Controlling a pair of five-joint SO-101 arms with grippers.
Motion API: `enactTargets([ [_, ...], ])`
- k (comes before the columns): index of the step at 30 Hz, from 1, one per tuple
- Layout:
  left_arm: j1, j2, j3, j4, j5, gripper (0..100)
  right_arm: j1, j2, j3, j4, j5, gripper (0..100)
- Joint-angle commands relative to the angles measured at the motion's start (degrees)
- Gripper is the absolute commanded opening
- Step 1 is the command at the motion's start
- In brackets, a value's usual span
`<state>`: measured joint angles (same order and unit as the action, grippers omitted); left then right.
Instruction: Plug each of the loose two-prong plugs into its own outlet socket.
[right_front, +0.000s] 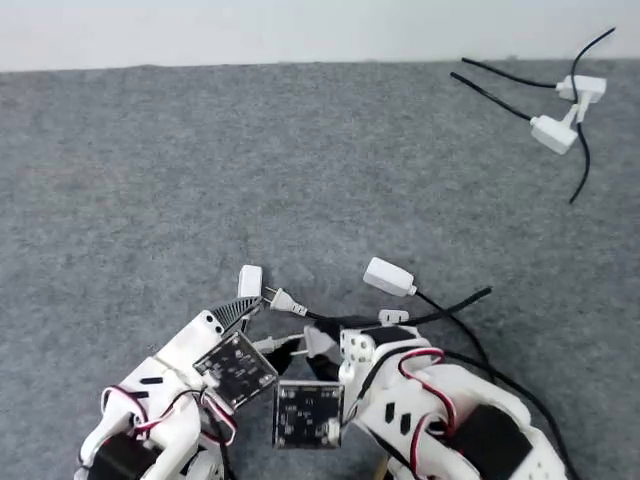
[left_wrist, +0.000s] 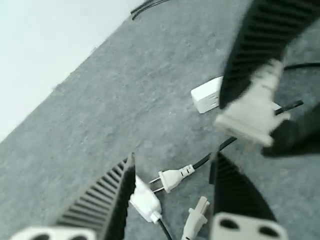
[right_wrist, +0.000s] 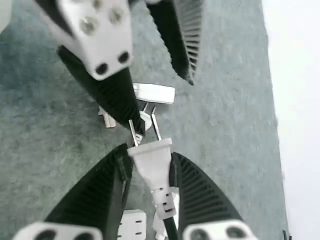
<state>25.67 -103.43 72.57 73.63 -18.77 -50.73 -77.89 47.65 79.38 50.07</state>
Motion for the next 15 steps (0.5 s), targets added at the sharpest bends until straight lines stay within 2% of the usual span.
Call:
enactTargets([
  [1, -0.35, -0.26, 0.66, -2.64, 0.0, 24, -2.86, -0.22, -0.62, 1.63, -0.79, 0.9],
  [10, -0.53, -0.26, 0.84, -2.2, 0.0, 24, -2.33, -0.22, -0.35, 1.54, -0.79, 0.9],
  [15, -8.88, -0.26, 0.92, -4.57, 0.18, 24, 0.22, -0.13, -0.26, 1.01, -0.79, 0.9],
])
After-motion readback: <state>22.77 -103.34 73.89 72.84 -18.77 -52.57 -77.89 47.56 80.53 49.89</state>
